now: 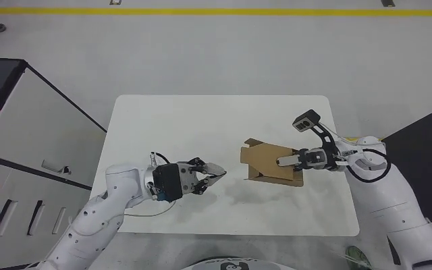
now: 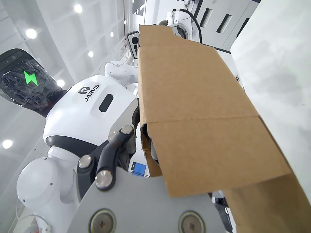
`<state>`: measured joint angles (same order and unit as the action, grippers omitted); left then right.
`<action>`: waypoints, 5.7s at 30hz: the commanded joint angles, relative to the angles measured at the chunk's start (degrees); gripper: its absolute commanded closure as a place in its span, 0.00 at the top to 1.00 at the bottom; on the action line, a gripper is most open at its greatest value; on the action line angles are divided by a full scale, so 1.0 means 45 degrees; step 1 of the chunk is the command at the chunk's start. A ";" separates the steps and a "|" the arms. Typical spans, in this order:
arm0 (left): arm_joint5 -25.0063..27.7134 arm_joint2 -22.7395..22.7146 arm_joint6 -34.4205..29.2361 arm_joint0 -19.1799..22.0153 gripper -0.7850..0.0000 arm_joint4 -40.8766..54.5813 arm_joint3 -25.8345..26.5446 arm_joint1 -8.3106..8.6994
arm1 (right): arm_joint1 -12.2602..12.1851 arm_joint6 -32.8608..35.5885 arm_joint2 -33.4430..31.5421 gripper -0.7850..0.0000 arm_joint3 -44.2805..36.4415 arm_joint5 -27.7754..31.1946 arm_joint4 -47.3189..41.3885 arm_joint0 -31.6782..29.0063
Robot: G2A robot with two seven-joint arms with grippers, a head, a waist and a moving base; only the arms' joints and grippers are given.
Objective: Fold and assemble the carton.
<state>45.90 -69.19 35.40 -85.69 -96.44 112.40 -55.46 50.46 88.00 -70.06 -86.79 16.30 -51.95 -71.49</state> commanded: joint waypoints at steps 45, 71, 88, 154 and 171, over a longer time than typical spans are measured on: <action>-0.0316 0.1851 -0.5740 0.1169 0.00 0.5527 -0.0837 -0.0536 | 0.0576 -0.0945 0.0741 0.00 0.1035 0.0799 0.1227 0.0779; -0.0234 0.2238 -0.5802 0.1455 0.00 0.5792 -0.1114 -0.0695 | 0.0710 -0.0580 0.0624 0.00 0.0930 0.0576 0.1291 0.0611; -0.0022 0.2720 -0.5817 0.1868 0.00 0.5935 -0.1470 -0.0862 | 0.0849 -0.0508 0.0703 0.00 0.1163 0.0504 0.1284 0.0705; 0.0433 0.2886 -0.5929 0.1879 0.00 0.5929 -0.1450 -0.1033 | 0.1408 -0.0599 0.0782 0.00 0.1591 0.0595 0.0733 0.0680; -0.0850 0.0805 -0.5128 0.1063 0.00 0.5468 -0.1180 -0.0765 | 0.1421 0.0000 0.0264 0.00 0.1446 -0.0003 0.0444 0.0422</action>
<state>42.69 -65.36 11.75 -80.68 -71.54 106.87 -58.90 56.82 87.88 -68.88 -80.25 16.40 -50.02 -69.56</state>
